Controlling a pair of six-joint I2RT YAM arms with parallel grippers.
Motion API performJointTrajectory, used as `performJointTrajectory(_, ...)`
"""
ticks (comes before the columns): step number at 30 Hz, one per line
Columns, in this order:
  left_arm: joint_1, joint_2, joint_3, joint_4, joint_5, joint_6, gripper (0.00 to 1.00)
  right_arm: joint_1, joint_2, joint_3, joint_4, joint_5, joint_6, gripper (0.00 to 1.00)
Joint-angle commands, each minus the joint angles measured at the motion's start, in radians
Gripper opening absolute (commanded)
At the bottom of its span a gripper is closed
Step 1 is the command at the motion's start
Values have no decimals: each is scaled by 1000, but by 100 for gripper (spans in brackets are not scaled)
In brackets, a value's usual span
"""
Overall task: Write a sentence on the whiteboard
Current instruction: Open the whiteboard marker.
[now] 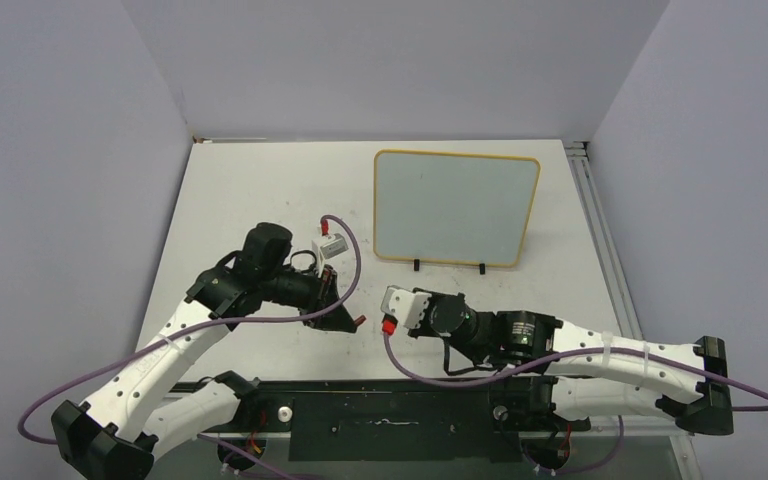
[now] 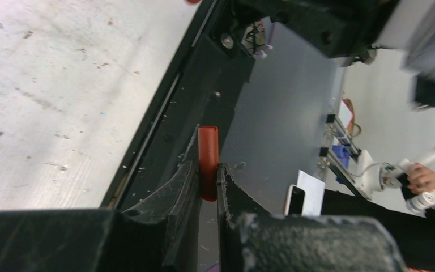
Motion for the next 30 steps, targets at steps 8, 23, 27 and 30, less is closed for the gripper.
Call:
performJointTrajectory(8, 1, 32, -31, 116, 284, -195, 0, 127, -38, -85, 183, 207, -366, 5)
performJointTrajectory(23, -22, 38, -119, 236, 333, -342, 0, 179, -72, -111, 136, 153, -530, 5)
performJointTrajectory(27, -15, 43, -123, 253, 339, -357, 0, 201, -70, -116, 106, 152, -542, 5)
performJointTrajectory(30, -13, 49, -119, 255, 344, -357, 0, 218, -82, -127, 110, 143, -556, 5)
